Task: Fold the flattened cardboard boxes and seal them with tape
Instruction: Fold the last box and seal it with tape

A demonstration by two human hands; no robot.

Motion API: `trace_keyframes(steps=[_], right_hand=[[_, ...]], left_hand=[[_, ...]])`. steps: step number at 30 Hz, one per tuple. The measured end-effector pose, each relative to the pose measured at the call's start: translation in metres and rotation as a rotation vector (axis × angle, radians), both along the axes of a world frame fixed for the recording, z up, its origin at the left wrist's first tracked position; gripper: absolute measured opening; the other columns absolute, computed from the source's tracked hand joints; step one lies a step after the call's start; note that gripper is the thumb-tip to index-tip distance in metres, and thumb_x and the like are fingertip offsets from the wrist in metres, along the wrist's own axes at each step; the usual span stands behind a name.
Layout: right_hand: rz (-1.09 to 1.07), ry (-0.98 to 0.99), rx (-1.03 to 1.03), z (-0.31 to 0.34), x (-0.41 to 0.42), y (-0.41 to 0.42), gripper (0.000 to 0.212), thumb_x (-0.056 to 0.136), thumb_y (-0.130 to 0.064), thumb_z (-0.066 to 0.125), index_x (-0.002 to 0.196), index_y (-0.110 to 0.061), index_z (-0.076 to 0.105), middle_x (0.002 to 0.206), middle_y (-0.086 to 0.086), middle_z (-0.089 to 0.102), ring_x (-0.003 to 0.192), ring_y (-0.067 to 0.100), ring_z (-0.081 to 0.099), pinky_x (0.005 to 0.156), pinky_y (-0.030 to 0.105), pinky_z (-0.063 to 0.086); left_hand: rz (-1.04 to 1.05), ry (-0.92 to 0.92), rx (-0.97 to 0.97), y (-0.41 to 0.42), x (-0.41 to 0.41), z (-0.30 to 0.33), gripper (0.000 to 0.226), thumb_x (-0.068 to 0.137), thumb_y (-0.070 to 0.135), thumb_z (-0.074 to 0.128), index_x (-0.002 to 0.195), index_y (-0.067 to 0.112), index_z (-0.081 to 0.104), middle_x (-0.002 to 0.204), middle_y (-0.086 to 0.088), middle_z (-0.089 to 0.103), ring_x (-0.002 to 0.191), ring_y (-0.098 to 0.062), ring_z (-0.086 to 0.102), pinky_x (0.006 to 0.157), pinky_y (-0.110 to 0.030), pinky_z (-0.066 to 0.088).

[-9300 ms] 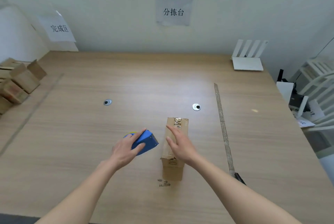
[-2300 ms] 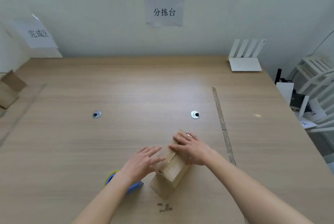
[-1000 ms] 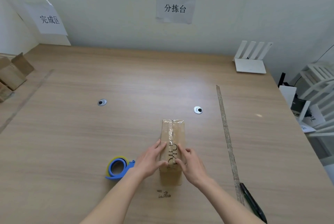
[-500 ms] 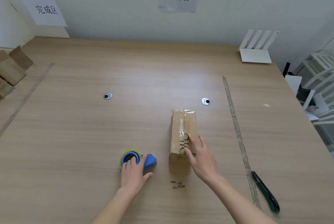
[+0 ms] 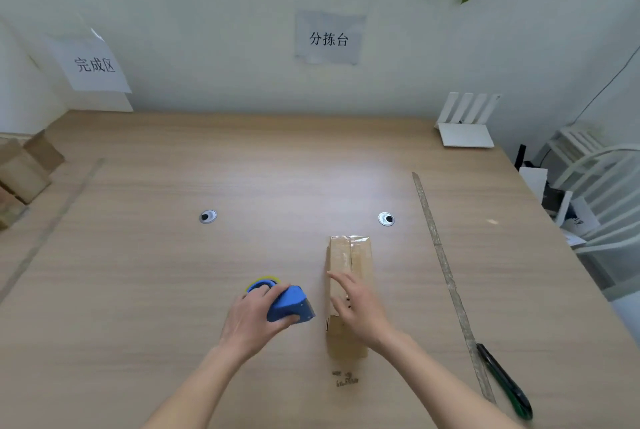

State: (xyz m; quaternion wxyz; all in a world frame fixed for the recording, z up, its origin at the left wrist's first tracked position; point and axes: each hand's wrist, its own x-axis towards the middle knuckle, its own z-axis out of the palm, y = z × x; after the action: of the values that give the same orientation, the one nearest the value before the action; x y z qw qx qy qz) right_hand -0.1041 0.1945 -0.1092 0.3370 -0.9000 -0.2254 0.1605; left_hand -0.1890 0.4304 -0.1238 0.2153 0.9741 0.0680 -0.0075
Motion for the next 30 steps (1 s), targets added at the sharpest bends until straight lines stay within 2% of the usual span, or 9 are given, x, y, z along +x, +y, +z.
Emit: trace_keyframes(steps=[3,5,7,10,13,19,21,26,30], right_hand=[[0.02,0.144,0.101,0.026,0.008,0.021,0.046,0.106,-0.028,0.05,0.151,-0.028,0.043,0.151,-0.01,0.047,0.139,0.007,0.043,0.116,0.032,0.036],[0.024,0.202,0.157,0.045,0.012,0.03,0.044,0.106,-0.023,0.049,0.151,-0.025,0.044,0.15,-0.01,0.048,0.136,0.005,0.045,0.115,0.029,0.038],[0.035,0.22,0.193,0.06,0.016,0.037,0.042,0.107,-0.02,0.048,0.149,-0.024,0.047,0.146,-0.009,0.052,0.133,0.005,0.049,0.113,0.026,0.041],[0.036,0.212,0.244,0.08,0.019,0.044,0.038,0.105,-0.016,0.049,0.141,-0.024,0.057,0.135,-0.008,0.062,0.124,0.003,0.057,0.11,0.03,0.046],[0.048,0.181,0.279,0.102,0.019,0.046,0.036,0.101,-0.006,0.048,0.127,-0.019,0.069,0.122,-0.008,0.071,0.114,0.004,0.065,0.101,0.022,0.049],[0.03,0.144,0.322,0.128,0.014,0.045,0.035,0.098,-0.006,0.05,0.12,-0.021,0.074,0.114,-0.012,0.075,0.105,-0.001,0.068,0.083,0.009,0.046],[0.029,0.15,0.334,0.13,0.012,0.046,0.035,0.099,-0.008,0.049,0.12,-0.023,0.073,0.114,-0.014,0.074,0.106,-0.002,0.067,0.085,0.01,0.047],[0.027,0.169,0.329,0.126,0.012,0.047,0.037,0.102,-0.013,0.045,0.126,-0.027,0.07,0.12,-0.015,0.072,0.114,0.001,0.064,0.102,0.027,0.05],[0.03,0.175,0.368,0.128,0.01,0.047,0.033,0.102,-0.01,0.049,0.125,-0.022,0.07,0.12,-0.011,0.073,0.112,0.005,0.067,0.099,0.025,0.051]], left_hand=[[-0.069,-0.121,0.029,0.007,0.012,0.036,0.058,0.076,0.07,0.062,0.127,0.045,0.053,0.107,0.018,0.062,0.098,-0.011,0.057,0.082,-0.024,0.038],[-0.123,-0.178,0.051,0.01,0.02,0.057,0.058,0.076,0.072,0.058,0.127,0.045,0.052,0.109,0.019,0.063,0.1,-0.011,0.059,0.086,-0.025,0.041],[-0.165,-0.222,0.067,0.014,0.025,0.074,0.058,0.077,0.072,0.057,0.128,0.045,0.051,0.111,0.02,0.063,0.102,-0.009,0.059,0.09,-0.024,0.04],[-0.195,-0.282,0.089,0.02,0.028,0.098,0.056,0.078,0.073,0.057,0.126,0.045,0.052,0.111,0.02,0.063,0.103,-0.008,0.059,0.089,-0.023,0.037],[-0.214,-0.323,0.102,0.023,0.029,0.115,0.055,0.077,0.077,0.054,0.122,0.045,0.053,0.106,0.021,0.064,0.099,-0.007,0.059,0.087,-0.023,0.038],[-0.245,-0.371,0.152,0.029,0.029,0.135,0.053,0.079,0.078,0.053,0.122,0.046,0.052,0.109,0.024,0.063,0.1,-0.003,0.057,0.084,-0.017,0.032],[-0.258,-0.374,0.149,0.03,0.027,0.14,0.053,0.08,0.078,0.054,0.122,0.046,0.052,0.109,0.024,0.063,0.099,-0.002,0.056,0.085,-0.016,0.03],[-0.311,-0.392,0.144,0.03,0.026,0.143,0.055,0.077,0.075,0.06,0.121,0.043,0.055,0.101,0.025,0.063,0.096,0.0,0.056,0.085,-0.011,0.024],[-0.356,-0.387,0.158,0.03,0.026,0.142,0.055,0.078,0.074,0.06,0.123,0.043,0.054,0.097,0.023,0.062,0.095,-0.003,0.059,0.087,-0.013,0.027]])
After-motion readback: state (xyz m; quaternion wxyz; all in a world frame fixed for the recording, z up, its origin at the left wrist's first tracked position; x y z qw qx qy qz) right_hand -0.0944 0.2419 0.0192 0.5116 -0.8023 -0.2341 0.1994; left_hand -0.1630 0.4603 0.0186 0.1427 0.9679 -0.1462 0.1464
